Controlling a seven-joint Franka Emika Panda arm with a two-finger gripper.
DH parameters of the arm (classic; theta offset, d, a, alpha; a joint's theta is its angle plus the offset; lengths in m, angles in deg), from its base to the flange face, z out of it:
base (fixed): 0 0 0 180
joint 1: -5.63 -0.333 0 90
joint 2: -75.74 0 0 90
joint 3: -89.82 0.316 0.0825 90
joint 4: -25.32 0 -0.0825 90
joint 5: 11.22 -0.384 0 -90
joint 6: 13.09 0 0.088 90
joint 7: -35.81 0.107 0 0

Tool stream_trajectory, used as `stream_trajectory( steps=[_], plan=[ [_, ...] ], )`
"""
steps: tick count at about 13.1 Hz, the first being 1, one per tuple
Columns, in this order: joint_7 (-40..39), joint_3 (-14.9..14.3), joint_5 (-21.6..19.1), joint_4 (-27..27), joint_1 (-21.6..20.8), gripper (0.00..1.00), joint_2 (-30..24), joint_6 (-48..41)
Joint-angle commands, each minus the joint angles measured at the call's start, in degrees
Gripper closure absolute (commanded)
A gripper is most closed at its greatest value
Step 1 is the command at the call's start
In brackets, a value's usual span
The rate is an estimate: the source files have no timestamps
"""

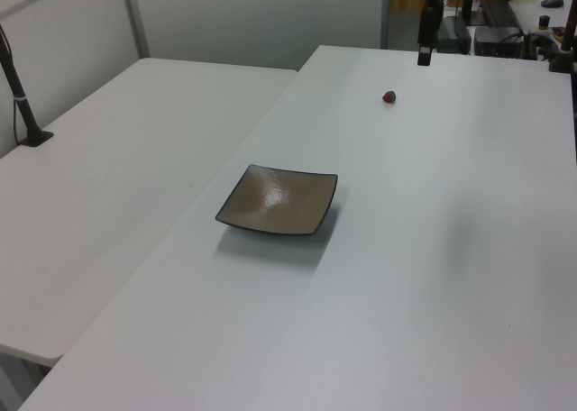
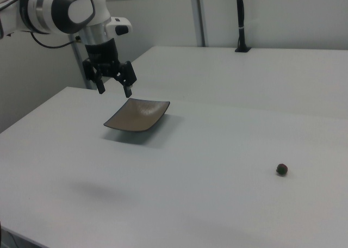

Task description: Strawberries on a ceramic plate

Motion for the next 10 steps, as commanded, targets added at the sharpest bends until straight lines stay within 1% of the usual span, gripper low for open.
stream_trajectory(
  steps=[1,5,6,8,10],
  plan=[
    [-0.57,-0.38,-0.93,-1.02,0.23,0.0,-0.23,1.6],
    [-0.83,-0.82,-0.84,-0.85,2.16,0.0,0.21,1.86],
    [-1.27,-1.43,-0.75,-0.84,2.43,0.0,0.3,1.86],
    [-1.36,-3.71,-0.93,-0.84,2.52,0.0,0.56,3.61],
    [-1.36,-4.94,-0.93,-0.84,2.61,0.0,1.0,5.11]
  ],
)
